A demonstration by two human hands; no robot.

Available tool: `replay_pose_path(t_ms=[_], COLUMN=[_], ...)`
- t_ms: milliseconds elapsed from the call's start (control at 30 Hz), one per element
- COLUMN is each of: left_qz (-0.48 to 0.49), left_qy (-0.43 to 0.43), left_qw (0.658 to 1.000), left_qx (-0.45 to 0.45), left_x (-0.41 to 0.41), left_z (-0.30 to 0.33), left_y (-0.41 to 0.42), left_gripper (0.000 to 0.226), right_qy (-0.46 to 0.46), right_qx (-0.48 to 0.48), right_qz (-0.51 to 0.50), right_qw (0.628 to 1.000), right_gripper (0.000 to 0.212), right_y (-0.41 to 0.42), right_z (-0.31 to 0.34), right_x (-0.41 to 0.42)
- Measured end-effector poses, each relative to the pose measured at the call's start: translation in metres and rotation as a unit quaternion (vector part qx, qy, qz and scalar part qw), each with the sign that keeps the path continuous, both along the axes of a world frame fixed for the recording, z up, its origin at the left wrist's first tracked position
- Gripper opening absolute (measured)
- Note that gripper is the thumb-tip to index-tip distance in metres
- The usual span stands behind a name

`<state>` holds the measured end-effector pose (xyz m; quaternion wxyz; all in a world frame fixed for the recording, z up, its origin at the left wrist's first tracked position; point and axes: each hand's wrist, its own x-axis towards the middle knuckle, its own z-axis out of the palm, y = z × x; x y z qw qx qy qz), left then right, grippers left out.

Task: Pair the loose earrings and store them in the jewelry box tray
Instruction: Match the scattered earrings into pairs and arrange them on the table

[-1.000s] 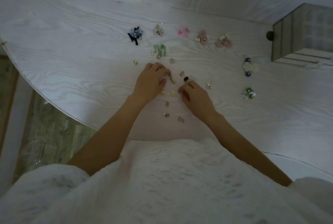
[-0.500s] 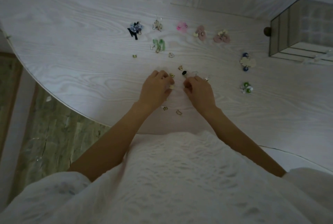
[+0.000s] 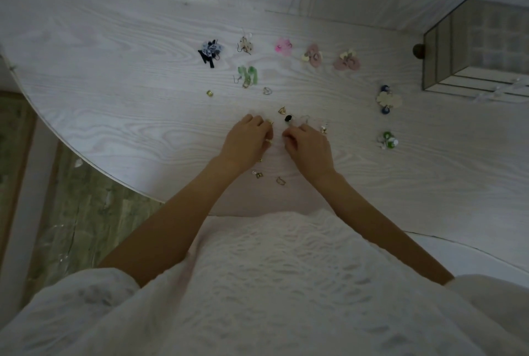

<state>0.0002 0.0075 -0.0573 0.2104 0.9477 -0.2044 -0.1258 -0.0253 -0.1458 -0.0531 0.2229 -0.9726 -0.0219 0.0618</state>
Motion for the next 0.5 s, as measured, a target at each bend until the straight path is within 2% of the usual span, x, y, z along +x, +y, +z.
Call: replay_pose_path(t_ms=[133,300,500], left_qz=[0.001,0.067,0.099], left_qy=[0.023,0.097,0.093], left_qw=[0.999,0.981,0.974], left_qx=[-0.027,-0.151,-0.184], left_x=[-0.0001,-0.0025,-0.002], left_z=[-0.0012,0.0007,0.0034], left_y=[0.0025,0.0056,0.0043], left_gripper=[0.013,0.018,0.014], right_qy=[0.017,0.072,0.087], right_qx=[0.063,0.183,0.205], right_qz=[-0.037,-0.111,-0.12], right_qw=[0.997,0.974,0.968], right_gripper=[0.016,0.02,0.02], right_y=[-0.0035,-0.0054,-0.0076], right_z=[-0.0005,0.0001,-0.0013], right_x=[0.004,0.0019,0.0002])
